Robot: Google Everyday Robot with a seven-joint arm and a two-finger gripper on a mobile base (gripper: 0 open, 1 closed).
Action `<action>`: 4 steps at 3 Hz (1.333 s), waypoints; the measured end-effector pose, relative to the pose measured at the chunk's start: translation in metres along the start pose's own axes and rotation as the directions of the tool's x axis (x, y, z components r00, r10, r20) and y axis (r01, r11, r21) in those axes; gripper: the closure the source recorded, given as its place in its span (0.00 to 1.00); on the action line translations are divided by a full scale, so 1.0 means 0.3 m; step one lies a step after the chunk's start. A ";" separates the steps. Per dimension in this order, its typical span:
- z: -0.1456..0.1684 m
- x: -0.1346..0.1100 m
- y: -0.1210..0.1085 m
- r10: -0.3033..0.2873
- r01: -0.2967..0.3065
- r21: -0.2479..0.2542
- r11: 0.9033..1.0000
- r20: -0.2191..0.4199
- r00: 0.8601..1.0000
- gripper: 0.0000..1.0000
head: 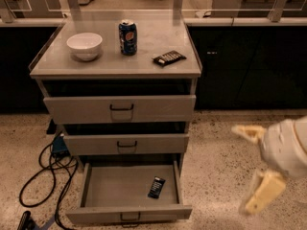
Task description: Pick rxbar blueberry from bottom drawer and place on counter
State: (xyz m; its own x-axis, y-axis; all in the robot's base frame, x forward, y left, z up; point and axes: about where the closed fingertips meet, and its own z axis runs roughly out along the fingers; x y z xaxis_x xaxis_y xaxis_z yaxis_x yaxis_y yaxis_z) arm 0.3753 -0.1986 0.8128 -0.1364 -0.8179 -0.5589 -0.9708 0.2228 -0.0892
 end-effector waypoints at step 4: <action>0.347 0.285 0.401 0.299 -0.176 -0.309 0.935 0.413 0.861 0.00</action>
Offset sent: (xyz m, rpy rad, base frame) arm -0.1176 0.0092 -0.1568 0.6051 0.2702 -0.0246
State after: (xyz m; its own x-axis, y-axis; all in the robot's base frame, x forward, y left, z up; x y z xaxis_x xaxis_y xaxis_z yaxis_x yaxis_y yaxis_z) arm 0.2673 -0.1867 0.6685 -0.3259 -0.4185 -0.8477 -0.9442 0.1882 0.2701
